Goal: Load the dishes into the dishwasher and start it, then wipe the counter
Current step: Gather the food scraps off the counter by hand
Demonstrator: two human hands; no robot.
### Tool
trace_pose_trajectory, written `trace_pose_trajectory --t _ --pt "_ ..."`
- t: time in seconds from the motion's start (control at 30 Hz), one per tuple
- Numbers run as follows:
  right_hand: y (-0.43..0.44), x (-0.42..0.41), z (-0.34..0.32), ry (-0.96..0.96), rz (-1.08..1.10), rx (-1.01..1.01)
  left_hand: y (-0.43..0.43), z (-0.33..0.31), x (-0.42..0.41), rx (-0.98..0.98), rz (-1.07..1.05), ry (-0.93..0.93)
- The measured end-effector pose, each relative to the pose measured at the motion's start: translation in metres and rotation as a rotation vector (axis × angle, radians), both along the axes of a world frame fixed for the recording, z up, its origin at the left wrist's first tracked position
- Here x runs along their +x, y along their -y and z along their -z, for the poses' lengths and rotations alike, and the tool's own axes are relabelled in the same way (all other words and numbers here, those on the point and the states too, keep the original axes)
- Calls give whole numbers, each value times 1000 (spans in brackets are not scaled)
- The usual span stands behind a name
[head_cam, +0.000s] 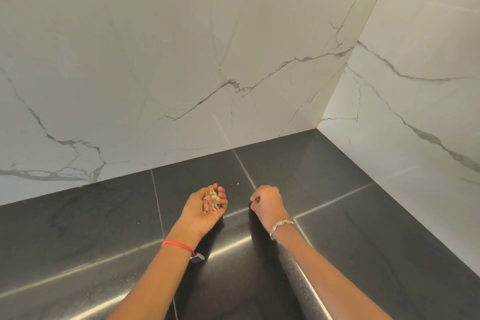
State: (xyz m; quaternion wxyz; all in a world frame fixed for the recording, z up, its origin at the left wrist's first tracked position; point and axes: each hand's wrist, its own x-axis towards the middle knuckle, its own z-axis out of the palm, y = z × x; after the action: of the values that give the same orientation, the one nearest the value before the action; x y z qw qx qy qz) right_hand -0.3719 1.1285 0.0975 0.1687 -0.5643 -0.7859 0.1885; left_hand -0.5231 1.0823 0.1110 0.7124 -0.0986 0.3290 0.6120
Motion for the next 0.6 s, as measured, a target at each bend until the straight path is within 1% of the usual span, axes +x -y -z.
trace_pose_trajectory --t 0.07,0.1,0.13,0.17,0.2,0.23,0.27,0.33,0.37,0.4,0.47,0.5,0.53,0.57,0.6 --pt "-3 -2 -15 -414 217 -86 -1 1 0 -6 3 -2" --pt "0 -4 -25 -581 239 -126 -1 2 1 -8 3 -6" --pt "6 -9 -35 -687 194 -163 -1 2 3 -11 4 -15" --pt "14 -14 -44 -729 114 -186 -2 3 4 -15 -1 -30" --pt "23 -21 -51 -716 23 -198 -2 3 5 -21 -6 -56" --pt "32 -28 -53 -651 -69 -185 -2 4 6 -24 -7 -73" --pt "40 -34 -52 -545 -170 -149 -2 6 6 -24 -8 -73" --pt "48 -44 -45 -317 -334 -55 -1 7 4 -23 1 -7" --pt "49 -47 -41 -271 -362 -22 0 7 3 -22 12 12" --pt "48 -49 -40 -281 -353 7 0 6 3 -17 20 9" --pt "40 -50 -43 -431 -257 63 -1 2 4 -6 8 -20" --pt "32 -48 -44 -515 -190 68 -2 1 4 -1 -1 -16" --pt "21 -45 -42 -553 -127 63 -4 1 3 3 -4 12" --pt "8 -42 -39 -540 -71 49 -5 2 2 7 -10 51" --pt "-6 -37 -33 -483 -26 25 -7 4 0 5 -18 75"
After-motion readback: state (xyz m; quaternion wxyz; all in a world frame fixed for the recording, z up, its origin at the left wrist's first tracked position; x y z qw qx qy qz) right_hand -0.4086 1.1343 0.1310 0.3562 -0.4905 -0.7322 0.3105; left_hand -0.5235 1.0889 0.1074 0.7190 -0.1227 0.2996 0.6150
